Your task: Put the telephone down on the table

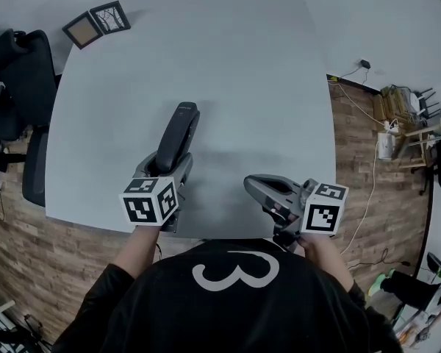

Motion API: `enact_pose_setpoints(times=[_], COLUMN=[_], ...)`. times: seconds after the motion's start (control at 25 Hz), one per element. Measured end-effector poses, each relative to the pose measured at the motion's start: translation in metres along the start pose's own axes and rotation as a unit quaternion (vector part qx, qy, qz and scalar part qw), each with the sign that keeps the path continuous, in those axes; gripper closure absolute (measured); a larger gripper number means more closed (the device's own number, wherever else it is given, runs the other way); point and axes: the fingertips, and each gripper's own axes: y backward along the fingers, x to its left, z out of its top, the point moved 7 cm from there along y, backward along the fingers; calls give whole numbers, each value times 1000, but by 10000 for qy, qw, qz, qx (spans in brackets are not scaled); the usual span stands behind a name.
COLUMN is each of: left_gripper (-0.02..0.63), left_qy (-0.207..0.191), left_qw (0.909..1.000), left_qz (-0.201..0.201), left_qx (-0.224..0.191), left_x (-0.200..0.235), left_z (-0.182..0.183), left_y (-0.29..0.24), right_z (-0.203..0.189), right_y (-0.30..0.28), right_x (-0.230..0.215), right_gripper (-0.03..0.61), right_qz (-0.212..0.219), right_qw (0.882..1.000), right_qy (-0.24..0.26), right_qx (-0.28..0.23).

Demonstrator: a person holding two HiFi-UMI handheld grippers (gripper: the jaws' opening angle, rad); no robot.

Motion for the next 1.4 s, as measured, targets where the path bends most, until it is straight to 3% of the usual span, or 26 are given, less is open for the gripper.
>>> enact_pose_setpoints(times=[0.36,0.8,1.12,1.4], left_gripper=[322,322,322,321], left_qy=[-465,-792,-1400,-1510], left_qw=[9980,9950,9839,9815], left_qz=[408,549,936,959], left_qx=[162,264,607,689], left_x=[2,-2,-9,-9], left_z=[-20,-30,-42,-42], left_y=[-24,-35,-43,-43], right_z=[-2,4,10,4], right_y=[3,3,1,3], right_x=[-20,-34,-39,-31], right_gripper=[574,574,574,574], right_qz=[-224,-304,-422,-358], right_qw=[9995,9987,9982,9986], right_qy=[-204,-404,-368,-349], right_qx=[-25,-114,-221,-199])
